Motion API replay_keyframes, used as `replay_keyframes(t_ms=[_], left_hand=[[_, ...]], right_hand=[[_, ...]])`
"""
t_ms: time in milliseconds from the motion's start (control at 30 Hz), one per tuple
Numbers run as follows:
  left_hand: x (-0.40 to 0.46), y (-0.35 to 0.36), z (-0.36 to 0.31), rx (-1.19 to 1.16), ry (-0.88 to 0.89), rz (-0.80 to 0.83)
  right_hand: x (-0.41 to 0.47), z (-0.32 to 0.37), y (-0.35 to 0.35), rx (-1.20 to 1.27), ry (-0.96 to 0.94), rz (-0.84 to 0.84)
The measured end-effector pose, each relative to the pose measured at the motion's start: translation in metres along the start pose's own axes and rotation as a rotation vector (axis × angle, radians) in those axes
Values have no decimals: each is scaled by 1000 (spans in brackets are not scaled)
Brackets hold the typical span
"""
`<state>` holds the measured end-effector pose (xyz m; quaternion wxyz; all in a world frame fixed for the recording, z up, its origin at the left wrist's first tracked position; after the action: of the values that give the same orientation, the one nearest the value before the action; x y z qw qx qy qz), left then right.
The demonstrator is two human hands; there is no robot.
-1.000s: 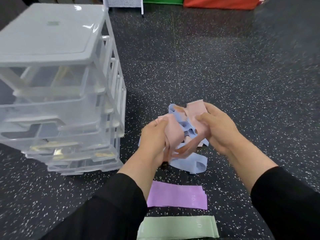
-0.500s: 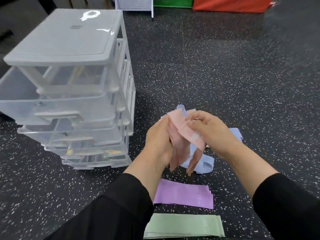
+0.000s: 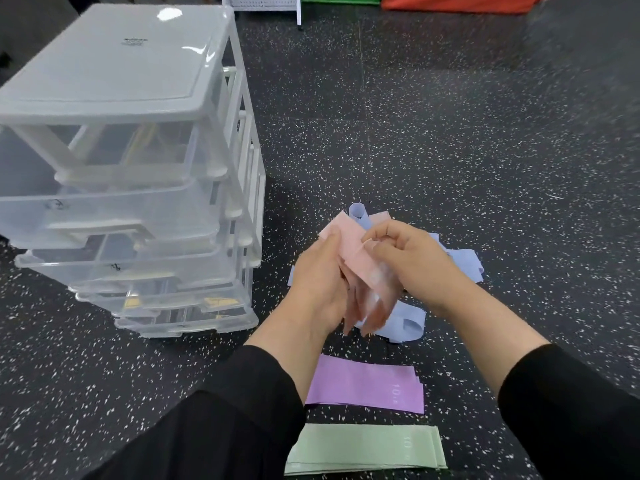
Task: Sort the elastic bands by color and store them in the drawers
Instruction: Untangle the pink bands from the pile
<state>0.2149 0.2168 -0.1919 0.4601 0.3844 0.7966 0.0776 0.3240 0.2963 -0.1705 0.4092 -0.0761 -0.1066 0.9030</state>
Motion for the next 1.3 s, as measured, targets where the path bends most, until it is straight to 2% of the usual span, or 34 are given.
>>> replay_keyframes(t_ms=[100, 233, 400, 533, 633, 733, 833, 933, 1033, 1167, 1300], left_hand=[[6, -5, -7, 78, 89, -58], [10, -14, -17, 238, 235, -115], [0, -7, -21, 413, 264, -30], [-8, 8, -17, 349, 222, 132], [-9, 14, -11, 312, 194, 139], [-8, 17, -3, 208, 88, 156], [-6, 21, 3, 271, 171, 187], [5, 10, 0, 334, 237, 65], [15, -4, -10, 508, 290, -109], [27, -11, -16, 632, 305, -135], [43, -12, -11, 681, 291, -150]], right_hand=[[2, 4, -4, -130, -51, -40], [3, 15, -12, -55, -119, -119], [6, 31, -14, -9, -204, -107], [9, 33, -9, -36, -212, -148], [10, 27, -7, -84, -193, -230], [11, 19, -7, -152, -195, -315], [9, 14, -3, -191, -186, -358], [15, 13, -13, -202, -192, -341], [23, 9, -49, -211, -190, -441], [26, -25, -80, -361, -115, -465], [24, -86, -78, -499, 15, -317]])
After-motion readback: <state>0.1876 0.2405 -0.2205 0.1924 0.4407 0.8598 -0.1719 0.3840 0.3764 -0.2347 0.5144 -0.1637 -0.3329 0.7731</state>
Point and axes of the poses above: each hand's wrist, its own x-axis towards the middle knuckle, its own y-axis out of the palm, z = x × y, the point moved 4 cm from there along x, towards the middle knuckle, and after that the axes turned 9 degrees about -y, right-handed, at the moved point
